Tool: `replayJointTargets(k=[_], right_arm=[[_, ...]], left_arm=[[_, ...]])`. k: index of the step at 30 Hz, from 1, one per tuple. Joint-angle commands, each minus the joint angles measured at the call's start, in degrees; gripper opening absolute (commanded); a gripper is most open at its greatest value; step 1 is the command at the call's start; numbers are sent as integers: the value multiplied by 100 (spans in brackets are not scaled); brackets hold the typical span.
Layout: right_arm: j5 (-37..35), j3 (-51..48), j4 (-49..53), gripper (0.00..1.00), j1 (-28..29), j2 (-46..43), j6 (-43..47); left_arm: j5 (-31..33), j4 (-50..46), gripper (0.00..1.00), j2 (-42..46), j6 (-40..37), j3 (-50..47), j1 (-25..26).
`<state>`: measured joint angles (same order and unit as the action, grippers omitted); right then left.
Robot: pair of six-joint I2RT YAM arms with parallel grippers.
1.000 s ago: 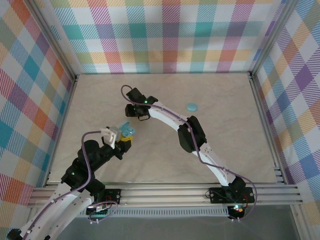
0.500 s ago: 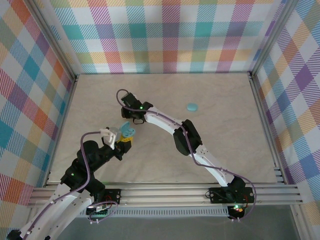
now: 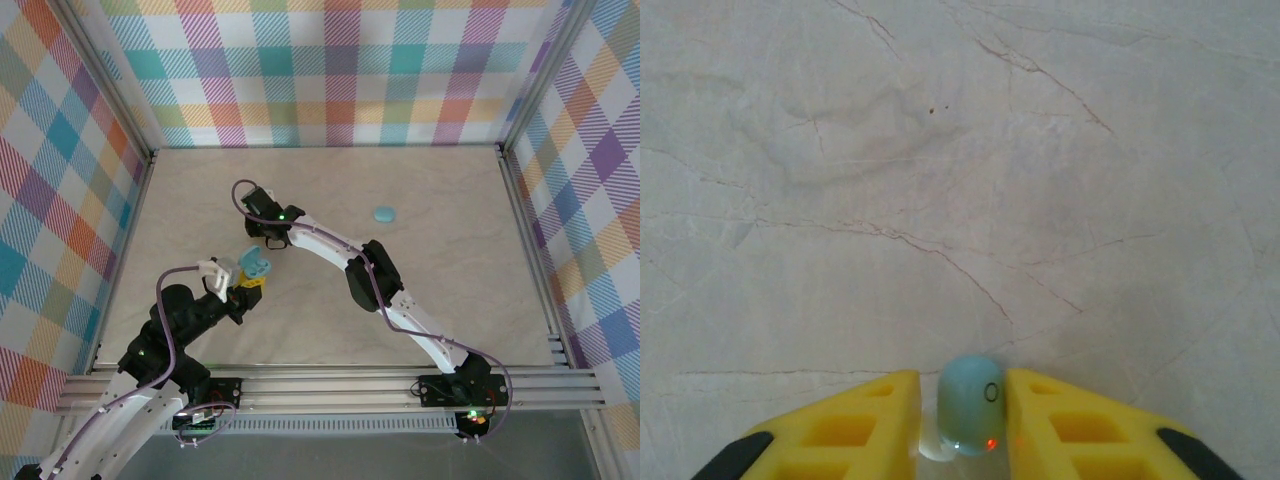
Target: Insert the wireless bluetooth earbuds into the charging case
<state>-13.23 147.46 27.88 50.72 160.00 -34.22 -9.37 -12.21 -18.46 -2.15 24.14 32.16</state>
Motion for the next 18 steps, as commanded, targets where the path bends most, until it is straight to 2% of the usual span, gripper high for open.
replayJointTargets(k=[1,8,18], right_arm=[[-21,125,-57,25,8,148,24],[121,-473,-157,19,-50,-338,126],[359,-2933,-994,16,-327,-1990,401]], left_arm=[[-109,36,16,79,84,-41,16],[-130,47,16,79,109,-57,13],[-110,170,16,29,109,-72,17]])
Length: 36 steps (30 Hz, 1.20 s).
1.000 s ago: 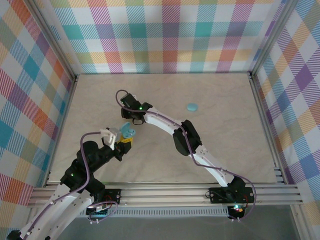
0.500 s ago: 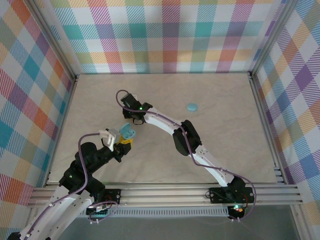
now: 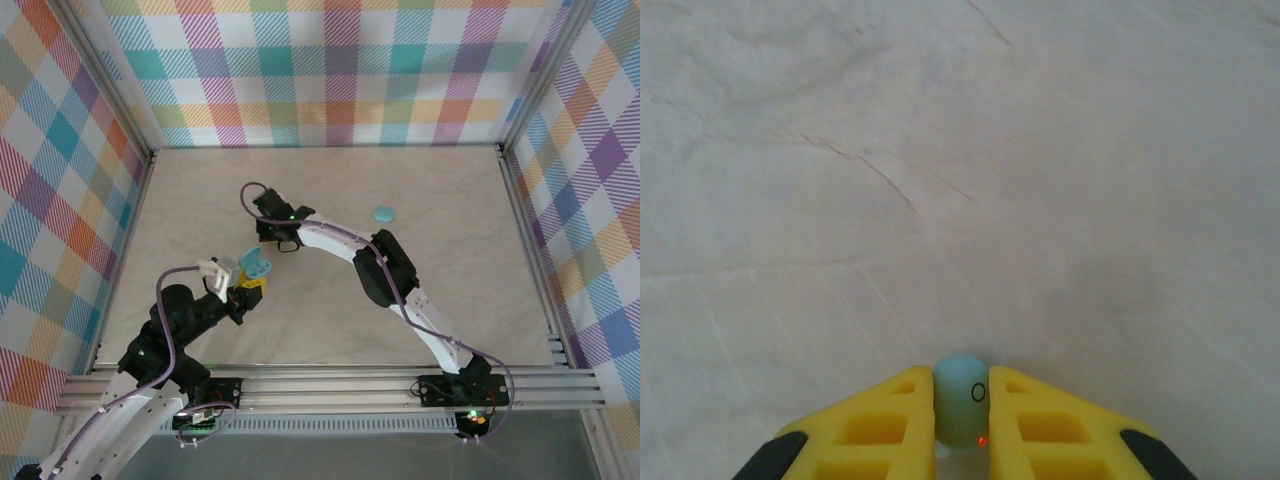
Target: Insert the wireless bluetooth earbuds into the charging case
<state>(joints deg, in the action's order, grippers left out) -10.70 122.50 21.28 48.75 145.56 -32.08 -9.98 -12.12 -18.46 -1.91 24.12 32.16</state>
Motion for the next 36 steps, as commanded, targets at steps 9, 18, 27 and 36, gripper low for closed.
replayJointTargets(k=[9,18,27,36], right_arm=[[252,-3082,-1075,14,-479,-2326,408],[472,-5335,-1186,14,-828,-4239,522],[680,-6217,-602,14,-832,-5927,772],[1067,-6582,-383,14,-833,-7212,710]], left_arm=[[-222,552,16,-427,102,-45,12],[-690,1646,16,-1525,282,46,26],[-959,2371,14,-2600,74,336,243],[-1315,3348,14,-3395,-380,227,440]])
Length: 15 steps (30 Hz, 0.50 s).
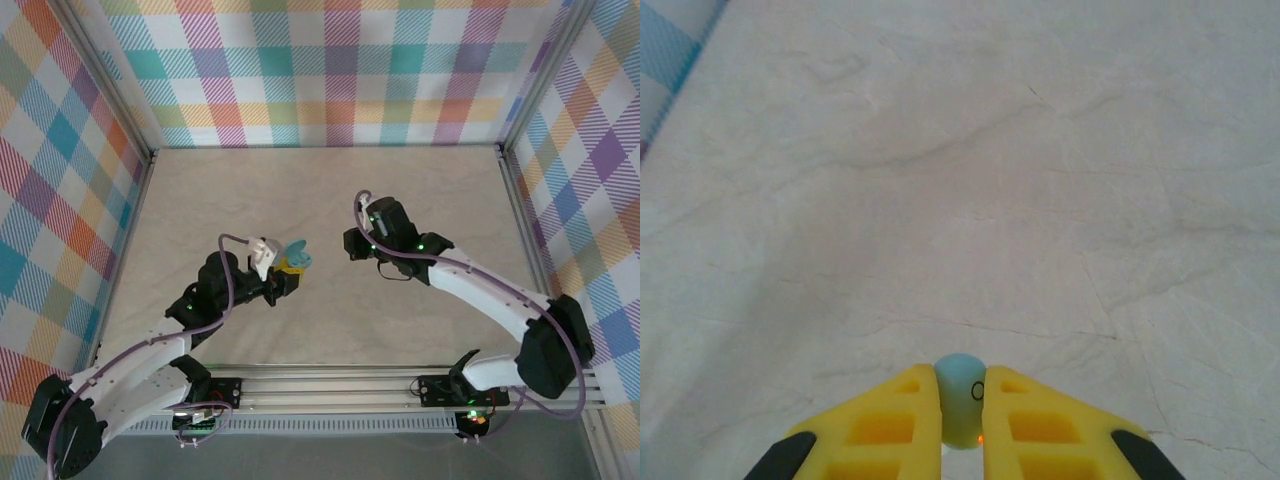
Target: Insert the wireless bluetooth earbuds into the charging case
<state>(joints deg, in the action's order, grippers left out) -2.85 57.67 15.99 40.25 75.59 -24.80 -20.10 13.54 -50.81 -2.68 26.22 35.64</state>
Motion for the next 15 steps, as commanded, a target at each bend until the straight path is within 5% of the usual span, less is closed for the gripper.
replayJointTargets(k=[1,7,15], right_arm=[[374,-115,141,14,16,-282,-60],[894,90,312,14,72,-481,-279],[694,253,457,12,288,-428,-161]], left_arm=[[-326,1000,15,-250,-357,-48,87],[-440,1458,15,-691,-699,19,101],[-763,1467,12,-1273,-1109,256,110]])
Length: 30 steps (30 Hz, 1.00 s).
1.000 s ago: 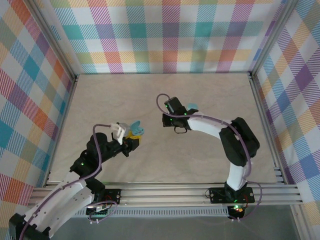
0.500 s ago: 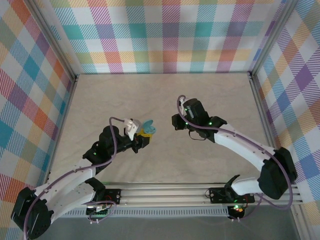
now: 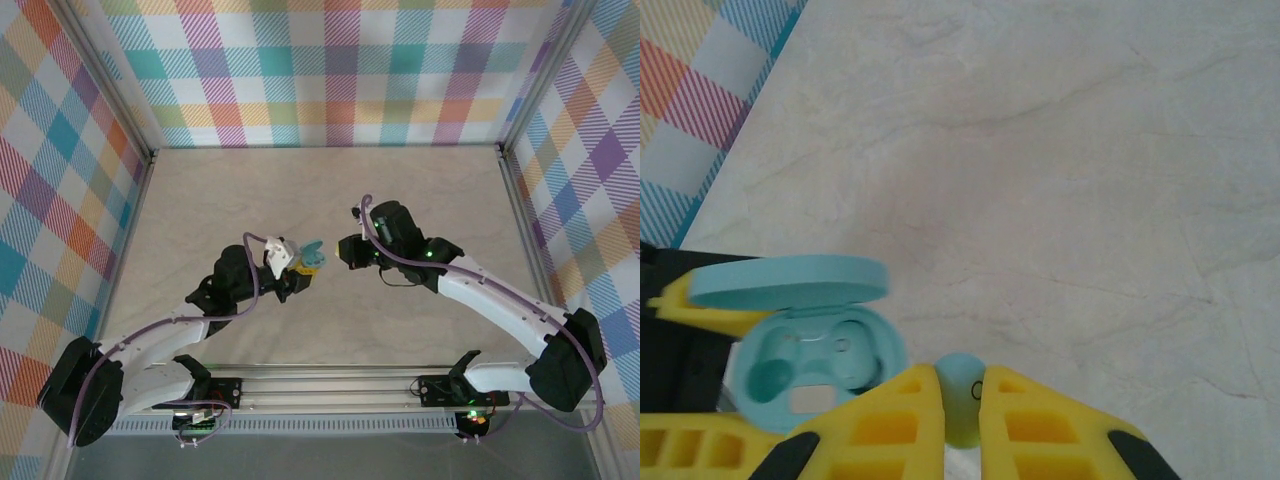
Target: Insert the wireless bluetooth earbuds into the charging case
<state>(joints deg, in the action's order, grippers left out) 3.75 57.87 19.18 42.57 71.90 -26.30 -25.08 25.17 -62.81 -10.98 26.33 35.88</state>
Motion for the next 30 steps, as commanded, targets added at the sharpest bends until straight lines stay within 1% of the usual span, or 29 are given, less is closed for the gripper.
replayJointTargets(k=[1,6,9,15,22,30], right_arm=[[-3,221,130,12,97,-87,-22],[-38,100,-4,12,173,-228,-43],[188,-34,-291,13,173,-221,96],[503,17,-492,12,181,-120,237],[550,-25,-555,12,293,-8,503],[366,189,-454,12,554,225,609]], left_arm=[[-269,324,12,-102,-302,259,86],[-230,408,11,-235,-405,268,86],[-275,483,11,-367,-407,294,86],[-340,516,11,-491,-356,364,86],[-348,515,11,-528,-295,416,86],[-357,533,11,-518,-148,413,93]])
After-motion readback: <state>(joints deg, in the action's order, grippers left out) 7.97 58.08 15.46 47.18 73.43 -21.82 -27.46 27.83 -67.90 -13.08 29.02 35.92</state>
